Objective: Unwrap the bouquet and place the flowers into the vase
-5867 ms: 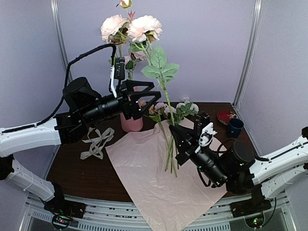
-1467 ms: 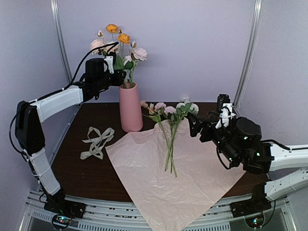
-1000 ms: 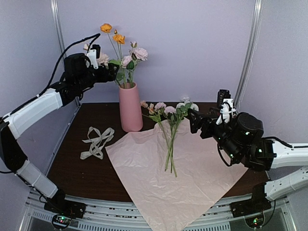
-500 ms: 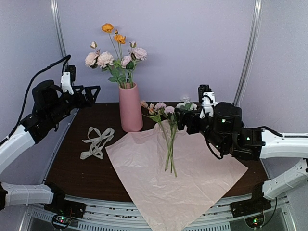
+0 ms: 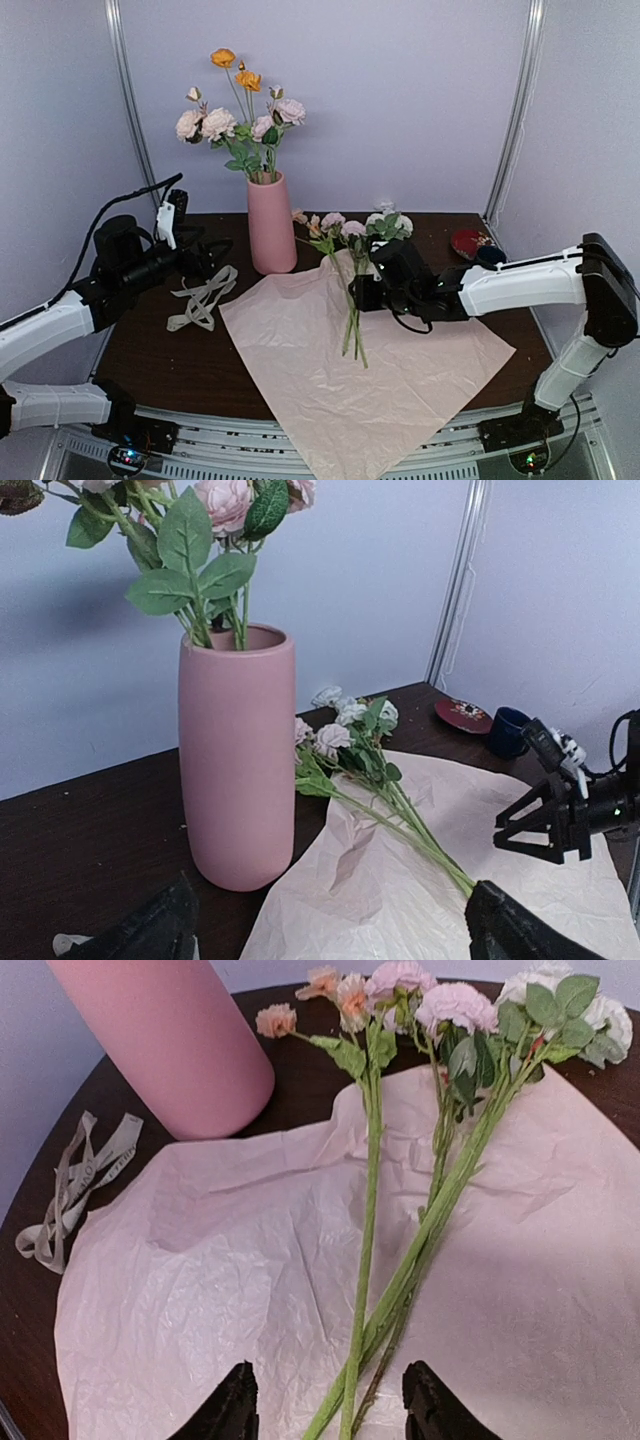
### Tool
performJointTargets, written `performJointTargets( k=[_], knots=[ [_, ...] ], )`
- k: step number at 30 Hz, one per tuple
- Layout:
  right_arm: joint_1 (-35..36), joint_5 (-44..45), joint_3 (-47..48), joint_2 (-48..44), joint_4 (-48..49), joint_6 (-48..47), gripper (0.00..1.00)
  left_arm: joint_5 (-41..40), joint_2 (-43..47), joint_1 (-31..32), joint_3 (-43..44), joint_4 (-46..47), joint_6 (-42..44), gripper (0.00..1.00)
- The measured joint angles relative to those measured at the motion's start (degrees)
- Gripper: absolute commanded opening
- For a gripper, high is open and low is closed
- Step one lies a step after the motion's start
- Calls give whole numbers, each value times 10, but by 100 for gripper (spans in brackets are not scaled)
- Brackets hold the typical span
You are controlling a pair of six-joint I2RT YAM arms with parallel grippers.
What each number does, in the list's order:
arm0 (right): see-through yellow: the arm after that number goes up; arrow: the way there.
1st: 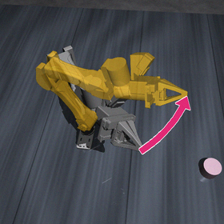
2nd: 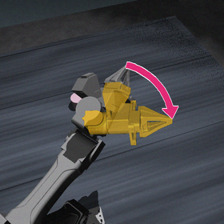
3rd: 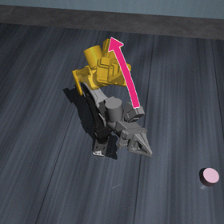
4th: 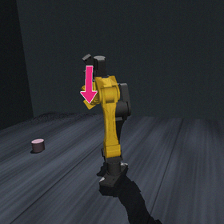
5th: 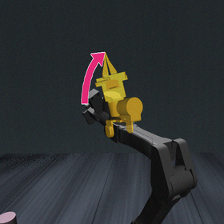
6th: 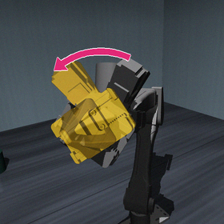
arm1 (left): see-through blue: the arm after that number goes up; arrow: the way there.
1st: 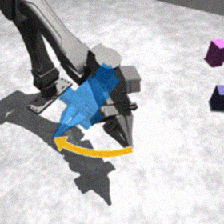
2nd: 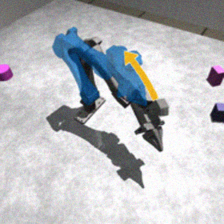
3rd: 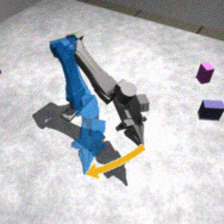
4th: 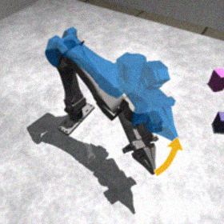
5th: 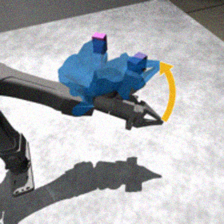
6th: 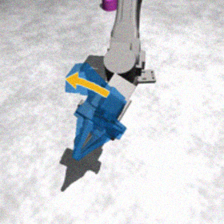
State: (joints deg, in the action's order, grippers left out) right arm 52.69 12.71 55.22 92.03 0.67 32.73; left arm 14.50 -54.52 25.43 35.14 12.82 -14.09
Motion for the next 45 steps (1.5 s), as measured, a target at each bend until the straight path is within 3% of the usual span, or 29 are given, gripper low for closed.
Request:
performJointTargets(
  k=[9,27,35,45],
  knots=[
    [0,-65,7,108,-13,23,38,19,-24,0,11,-6,-5,96],
    [-3,-86,7,129,5,40,17,23,-39,0,18,-9,-10,95],
    [-3,-89,-5,130,13,50,1,23,-41,0,19,-9,-10,94],
    [-4,-83,-17,113,25,61,0,21,-43,0,21,-11,-10,94]
  ],
)
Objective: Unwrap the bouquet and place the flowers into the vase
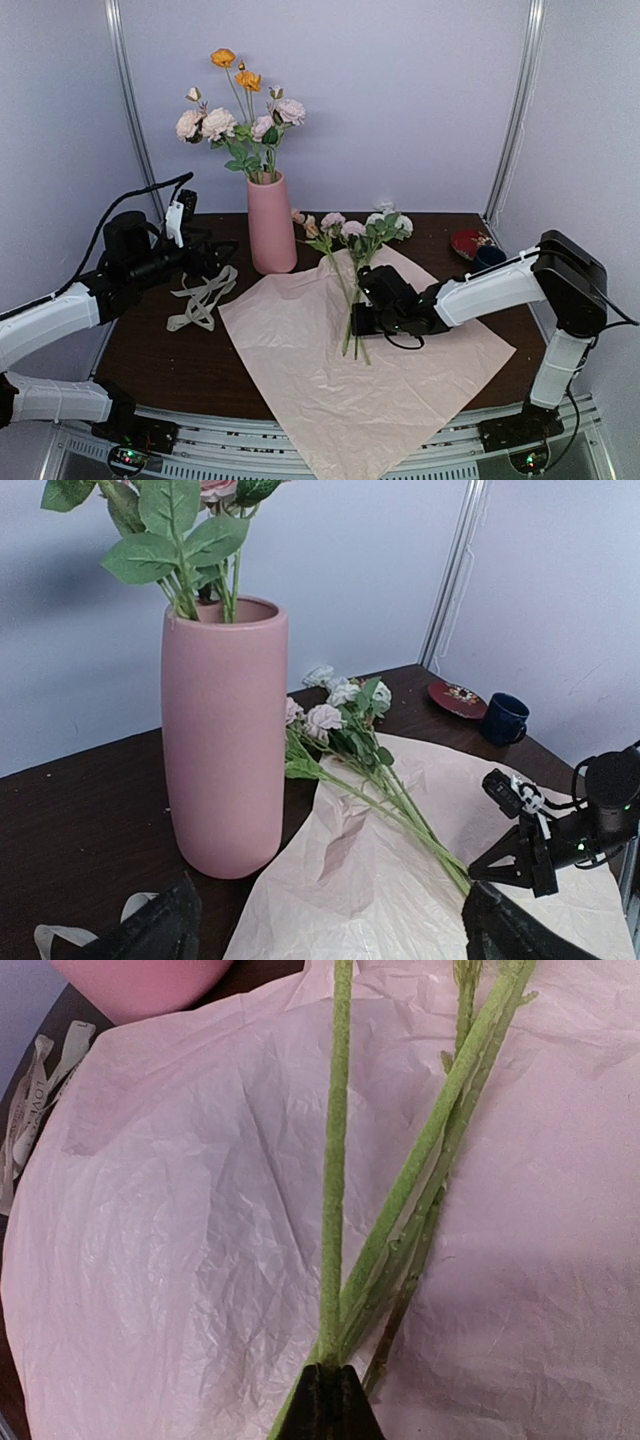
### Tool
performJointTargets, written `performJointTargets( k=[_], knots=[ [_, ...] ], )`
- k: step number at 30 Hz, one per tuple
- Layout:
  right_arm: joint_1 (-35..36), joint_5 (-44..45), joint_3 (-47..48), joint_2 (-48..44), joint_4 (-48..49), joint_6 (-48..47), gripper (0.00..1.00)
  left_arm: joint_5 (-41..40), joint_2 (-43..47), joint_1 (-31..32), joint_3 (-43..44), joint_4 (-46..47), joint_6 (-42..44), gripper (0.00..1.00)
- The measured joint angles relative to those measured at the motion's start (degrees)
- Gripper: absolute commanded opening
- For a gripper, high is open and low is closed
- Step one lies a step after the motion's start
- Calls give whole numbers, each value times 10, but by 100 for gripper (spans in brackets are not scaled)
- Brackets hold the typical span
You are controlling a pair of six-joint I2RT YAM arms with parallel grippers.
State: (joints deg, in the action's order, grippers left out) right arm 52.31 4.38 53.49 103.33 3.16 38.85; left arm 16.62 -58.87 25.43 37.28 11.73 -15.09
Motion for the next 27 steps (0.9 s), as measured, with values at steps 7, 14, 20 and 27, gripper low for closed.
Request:
performJointTargets(
  k=[7,14,20,27],
  knots=[
    [0,14,0,-73,-4,6,0,-2,0,0,0,-6,0,94],
    [0,24,-9,-143,-11,6,0,-2,0,0,0,-12,0,94],
    [0,41,-32,-175,-20,10,0,-2,0,0,0,-12,0,94],
    [0,67,-129,-274,12,24,0,16,-2,0,0,-8,-19,92]
  ],
)
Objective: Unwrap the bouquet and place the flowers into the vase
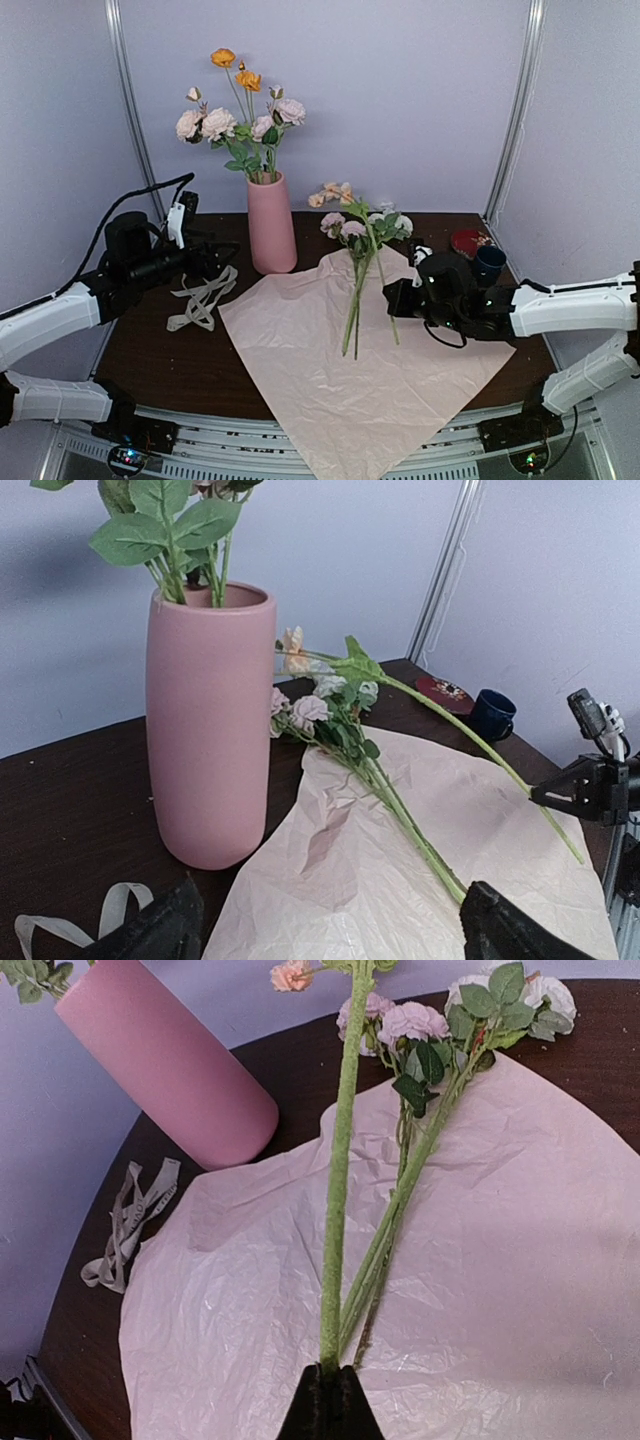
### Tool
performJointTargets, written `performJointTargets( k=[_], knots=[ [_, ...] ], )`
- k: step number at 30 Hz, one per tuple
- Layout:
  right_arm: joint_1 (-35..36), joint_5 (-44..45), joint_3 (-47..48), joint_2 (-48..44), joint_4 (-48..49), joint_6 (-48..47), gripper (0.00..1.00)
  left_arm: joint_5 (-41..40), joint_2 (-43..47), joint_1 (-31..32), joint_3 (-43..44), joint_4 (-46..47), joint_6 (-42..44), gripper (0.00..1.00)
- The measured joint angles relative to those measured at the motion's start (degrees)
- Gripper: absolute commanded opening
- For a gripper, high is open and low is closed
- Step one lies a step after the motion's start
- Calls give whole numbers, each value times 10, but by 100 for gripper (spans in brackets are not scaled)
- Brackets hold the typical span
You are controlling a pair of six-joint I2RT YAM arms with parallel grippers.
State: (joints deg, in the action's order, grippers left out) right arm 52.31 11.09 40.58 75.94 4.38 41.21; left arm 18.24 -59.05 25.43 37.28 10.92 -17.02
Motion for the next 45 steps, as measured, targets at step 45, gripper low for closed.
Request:
performJointTargets(
  k=[45],
  knots=[
    [337,312,-95,-88,538,-496,0,-34,-244,295,418,62,-66,94]
  ],
)
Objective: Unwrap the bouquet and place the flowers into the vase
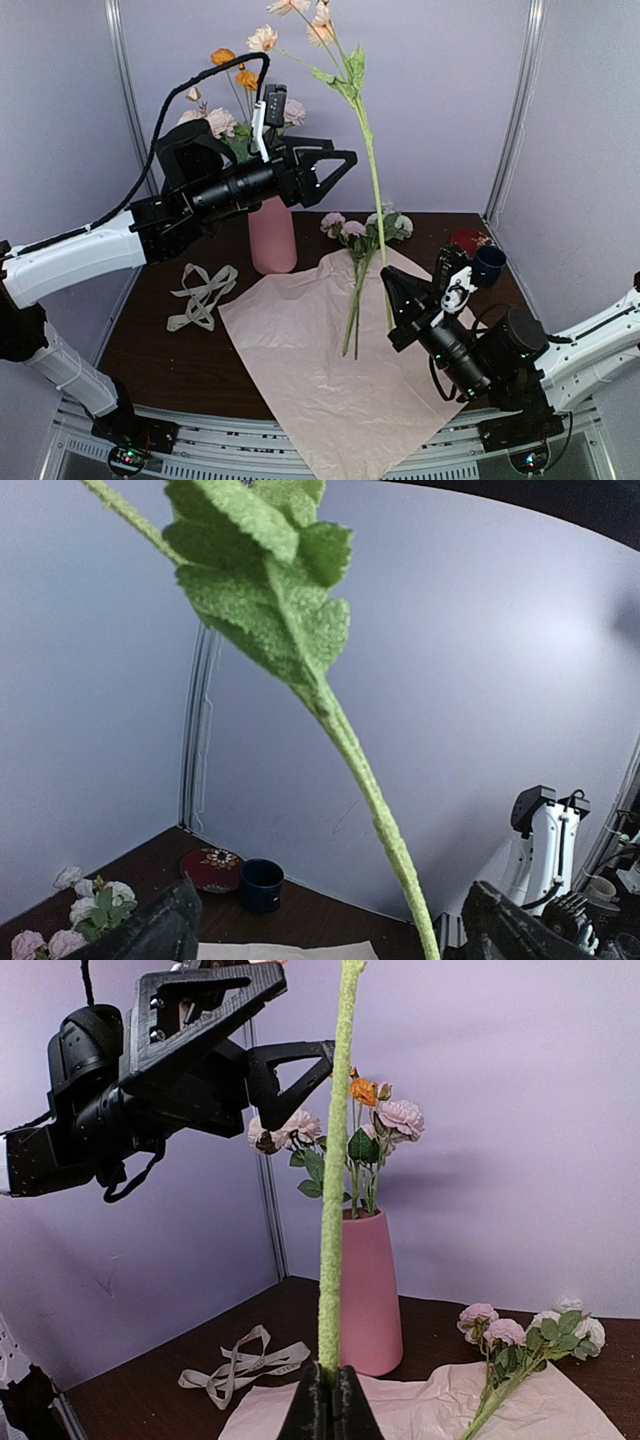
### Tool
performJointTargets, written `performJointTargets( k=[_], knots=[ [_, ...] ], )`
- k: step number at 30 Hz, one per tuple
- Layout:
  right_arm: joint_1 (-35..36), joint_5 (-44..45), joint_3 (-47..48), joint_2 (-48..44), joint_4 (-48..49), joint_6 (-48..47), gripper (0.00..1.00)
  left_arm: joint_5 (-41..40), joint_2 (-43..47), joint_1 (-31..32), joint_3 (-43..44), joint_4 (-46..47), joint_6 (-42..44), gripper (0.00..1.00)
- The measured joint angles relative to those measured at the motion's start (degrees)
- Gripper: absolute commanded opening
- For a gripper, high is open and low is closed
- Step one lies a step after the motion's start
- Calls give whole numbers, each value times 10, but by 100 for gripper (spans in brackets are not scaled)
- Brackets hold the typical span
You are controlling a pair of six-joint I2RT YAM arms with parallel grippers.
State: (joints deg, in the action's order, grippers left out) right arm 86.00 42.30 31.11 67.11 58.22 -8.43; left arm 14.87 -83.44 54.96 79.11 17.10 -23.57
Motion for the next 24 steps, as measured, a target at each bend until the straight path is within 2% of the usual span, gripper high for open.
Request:
performJointTargets(
  k=[11,24],
  knots=[
    [17,15,2,30,21,-31,0,50,-35,0,19,48,-55,92],
    [18,16,2,30,33,-37,0,106,-59,-24,16,163,-181,69]
  ],
)
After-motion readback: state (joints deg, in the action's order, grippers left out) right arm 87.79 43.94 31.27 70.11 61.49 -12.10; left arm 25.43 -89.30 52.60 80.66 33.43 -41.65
